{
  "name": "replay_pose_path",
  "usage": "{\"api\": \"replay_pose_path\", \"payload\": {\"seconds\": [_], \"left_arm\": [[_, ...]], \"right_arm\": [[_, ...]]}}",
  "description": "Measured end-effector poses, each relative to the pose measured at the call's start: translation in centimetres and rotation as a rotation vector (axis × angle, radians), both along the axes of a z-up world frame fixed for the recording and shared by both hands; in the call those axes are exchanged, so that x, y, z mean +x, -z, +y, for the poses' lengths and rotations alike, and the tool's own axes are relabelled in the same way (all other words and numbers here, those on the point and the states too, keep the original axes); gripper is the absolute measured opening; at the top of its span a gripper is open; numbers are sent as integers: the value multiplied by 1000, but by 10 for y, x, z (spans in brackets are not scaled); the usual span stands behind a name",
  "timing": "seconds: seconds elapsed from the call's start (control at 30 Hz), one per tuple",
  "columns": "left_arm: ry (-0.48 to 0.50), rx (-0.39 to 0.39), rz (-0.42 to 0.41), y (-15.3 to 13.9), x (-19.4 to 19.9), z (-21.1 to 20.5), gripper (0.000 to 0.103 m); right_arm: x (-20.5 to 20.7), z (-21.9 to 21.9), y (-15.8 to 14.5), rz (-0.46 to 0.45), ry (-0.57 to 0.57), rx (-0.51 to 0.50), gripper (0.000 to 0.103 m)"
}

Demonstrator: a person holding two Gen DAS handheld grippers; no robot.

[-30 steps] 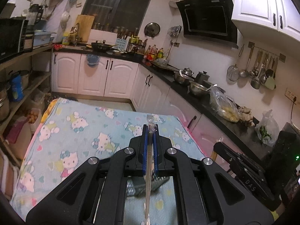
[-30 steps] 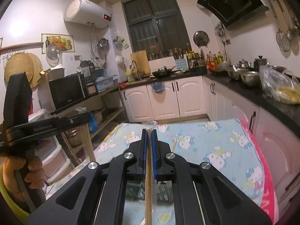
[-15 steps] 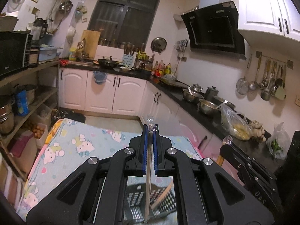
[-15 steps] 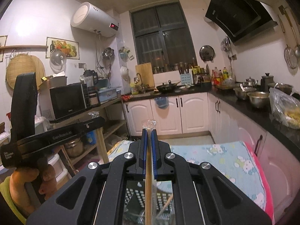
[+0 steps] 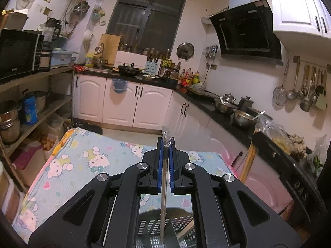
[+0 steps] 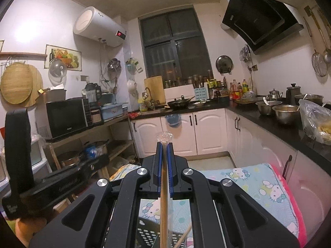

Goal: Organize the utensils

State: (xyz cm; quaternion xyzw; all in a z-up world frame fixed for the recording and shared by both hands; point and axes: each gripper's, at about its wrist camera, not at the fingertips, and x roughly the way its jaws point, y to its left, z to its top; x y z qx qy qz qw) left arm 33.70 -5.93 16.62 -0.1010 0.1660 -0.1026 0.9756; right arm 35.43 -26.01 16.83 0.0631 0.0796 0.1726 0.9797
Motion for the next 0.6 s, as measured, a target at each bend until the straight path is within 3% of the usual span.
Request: {"api": "replay_pose_path", "payload": {"seconds": [0.6], "left_arm": [[32,33,58,43,0,-9,1]], "right_arm": [[3,-5,51,3,36,-23,5]]}}
